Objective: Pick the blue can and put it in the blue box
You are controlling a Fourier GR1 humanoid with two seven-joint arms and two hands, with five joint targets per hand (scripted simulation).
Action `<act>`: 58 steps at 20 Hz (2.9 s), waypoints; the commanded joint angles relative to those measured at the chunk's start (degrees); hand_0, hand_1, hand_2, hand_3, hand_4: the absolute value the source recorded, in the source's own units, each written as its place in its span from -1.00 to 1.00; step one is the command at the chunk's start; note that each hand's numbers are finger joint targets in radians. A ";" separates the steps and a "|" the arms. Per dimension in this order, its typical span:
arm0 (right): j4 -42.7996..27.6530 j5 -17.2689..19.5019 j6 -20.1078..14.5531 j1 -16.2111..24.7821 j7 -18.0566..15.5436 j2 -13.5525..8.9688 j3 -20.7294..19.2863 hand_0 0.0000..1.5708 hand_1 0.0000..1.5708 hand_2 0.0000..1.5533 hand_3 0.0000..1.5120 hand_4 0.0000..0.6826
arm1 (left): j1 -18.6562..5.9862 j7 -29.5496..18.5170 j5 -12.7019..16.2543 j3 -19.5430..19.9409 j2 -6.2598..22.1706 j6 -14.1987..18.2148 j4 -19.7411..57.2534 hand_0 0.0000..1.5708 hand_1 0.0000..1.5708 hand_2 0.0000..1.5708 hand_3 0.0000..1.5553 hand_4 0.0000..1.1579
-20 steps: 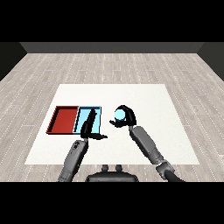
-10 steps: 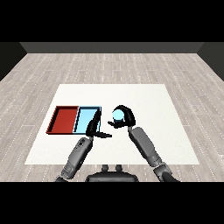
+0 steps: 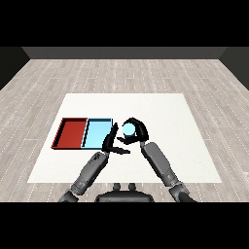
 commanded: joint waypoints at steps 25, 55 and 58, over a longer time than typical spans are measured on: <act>2.03 -3.94 -7.69 -2.48 -3.02 0.48 15.16 0.78 0.78 0.85 0.84 0.78 | -9.70 2.29 -3.58 -5.34 1.61 9.61 7.21 -0.83 -0.83 -0.42 -1.00 0.04; 0.46 -11.25 -5.76 -4.51 0.96 0.43 12.91 -0.32 -0.32 -0.29 -1.00 -1.00 | -5.91 -0.86 4.18 -5.00 0.06 12.57 6.91 1.00 1.00 0.93 0.86 0.90; -1.88 -9.07 -6.32 -1.98 1.09 0.45 13.14 -1.00 -1.00 -1.00 -1.00 -1.00 | -6.22 -1.26 4.55 -5.01 0.03 12.49 7.54 1.00 1.00 0.93 0.86 0.90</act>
